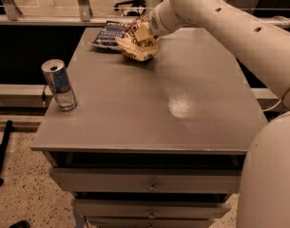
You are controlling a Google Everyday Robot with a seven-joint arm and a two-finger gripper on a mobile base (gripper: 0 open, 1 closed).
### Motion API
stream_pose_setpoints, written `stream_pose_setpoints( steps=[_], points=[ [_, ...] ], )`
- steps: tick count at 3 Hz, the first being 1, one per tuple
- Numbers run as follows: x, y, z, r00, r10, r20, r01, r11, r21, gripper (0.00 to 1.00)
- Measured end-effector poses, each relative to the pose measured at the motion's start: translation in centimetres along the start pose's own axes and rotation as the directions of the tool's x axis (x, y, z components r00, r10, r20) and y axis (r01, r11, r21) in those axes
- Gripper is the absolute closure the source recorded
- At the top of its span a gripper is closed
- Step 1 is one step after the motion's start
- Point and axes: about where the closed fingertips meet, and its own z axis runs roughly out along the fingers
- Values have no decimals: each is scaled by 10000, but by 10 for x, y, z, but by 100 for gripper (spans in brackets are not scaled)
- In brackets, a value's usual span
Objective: Move brown chip bag near blue chip bag
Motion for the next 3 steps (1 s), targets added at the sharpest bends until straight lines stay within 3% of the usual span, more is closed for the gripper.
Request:
stream_pose_setpoints(
  steps=[1,2,3],
  points=[
    [8,-2,-3,9999,-61,-100,61,10000,5,0],
    [12,-13,-19,9988,-479,-30,479,9988,120,0],
    [15,-25,-40,9968,-763,232,766,9970,-111,0]
  ],
)
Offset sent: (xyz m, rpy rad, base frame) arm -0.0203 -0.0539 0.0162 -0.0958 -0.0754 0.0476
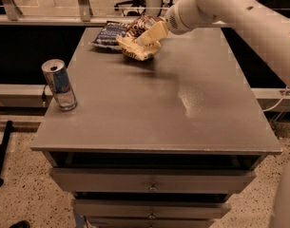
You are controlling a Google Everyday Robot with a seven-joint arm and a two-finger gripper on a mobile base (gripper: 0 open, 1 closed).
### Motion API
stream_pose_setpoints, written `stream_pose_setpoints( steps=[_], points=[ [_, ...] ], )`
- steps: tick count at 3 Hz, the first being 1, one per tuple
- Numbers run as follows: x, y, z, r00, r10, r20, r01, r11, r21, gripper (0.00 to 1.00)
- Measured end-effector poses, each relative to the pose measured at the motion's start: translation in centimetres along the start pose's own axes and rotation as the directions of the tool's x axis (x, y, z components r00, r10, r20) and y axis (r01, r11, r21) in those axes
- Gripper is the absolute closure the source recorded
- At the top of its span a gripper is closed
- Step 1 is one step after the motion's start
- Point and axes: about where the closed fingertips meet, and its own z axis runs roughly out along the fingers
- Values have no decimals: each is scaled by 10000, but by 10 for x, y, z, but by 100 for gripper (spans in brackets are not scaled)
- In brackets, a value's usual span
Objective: Move brown chip bag near blue chip bag
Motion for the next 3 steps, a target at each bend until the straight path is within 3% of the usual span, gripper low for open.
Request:
stream_pose_setpoints(
  steps=[1,2,3],
  points=[
    [16,-25,-58,9961,361,811,-263,9926,-1184,0],
    [44,-51,-124,9854,273,1681,84,9781,-2078,0],
    [51,-56,-145,9796,-568,1927,981,9723,-2122,0]
  ],
)
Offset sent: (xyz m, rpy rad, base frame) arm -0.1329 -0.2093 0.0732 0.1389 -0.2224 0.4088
